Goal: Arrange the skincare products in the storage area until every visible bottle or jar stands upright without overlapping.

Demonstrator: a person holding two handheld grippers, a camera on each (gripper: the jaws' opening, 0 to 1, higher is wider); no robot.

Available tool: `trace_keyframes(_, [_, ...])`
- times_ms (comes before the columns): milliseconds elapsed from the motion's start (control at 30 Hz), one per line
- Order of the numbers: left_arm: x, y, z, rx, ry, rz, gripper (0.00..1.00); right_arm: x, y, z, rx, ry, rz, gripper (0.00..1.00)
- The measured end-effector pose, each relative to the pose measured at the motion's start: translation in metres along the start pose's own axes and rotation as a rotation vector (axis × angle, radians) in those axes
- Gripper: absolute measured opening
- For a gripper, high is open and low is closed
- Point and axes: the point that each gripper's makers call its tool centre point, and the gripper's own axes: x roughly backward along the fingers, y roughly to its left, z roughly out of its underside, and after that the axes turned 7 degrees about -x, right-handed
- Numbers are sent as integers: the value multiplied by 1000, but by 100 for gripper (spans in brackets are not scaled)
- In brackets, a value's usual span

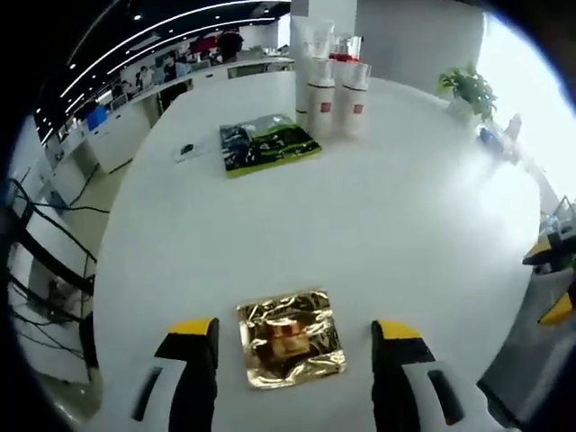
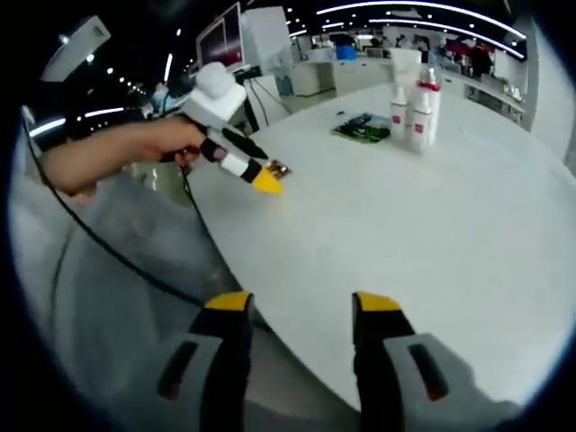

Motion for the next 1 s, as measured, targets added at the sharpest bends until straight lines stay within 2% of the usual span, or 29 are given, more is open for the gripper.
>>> trace_keyframes(100, [0,0,1,-14,17,11,70,0,4,0,5,-4,-21,46])
trace_keyframes(300, [0,-2,1,-15,17,11,68,-1,12,3,-44,-13,-57,47])
trace_keyframes(433, [1,-5,1,-44,7,29,67,0,16,-3,6,-30,-68,47])
trace_keyframes(533, [0,-6,1,-58,20,39,67,2,15,-6,1,-41,-72,47])
trace_keyframes(667, [-1,-10,-1,-163,28,105,65,4,15,-13,-23,-75,-111,47])
trace_keyframes(767, [-1,-9,-1,-167,37,107,65,4,18,-15,-42,-92,-130,48])
trace_keyframes(1000, [-2,-9,-1,-166,37,107,64,7,19,-23,-22,-128,-125,48])
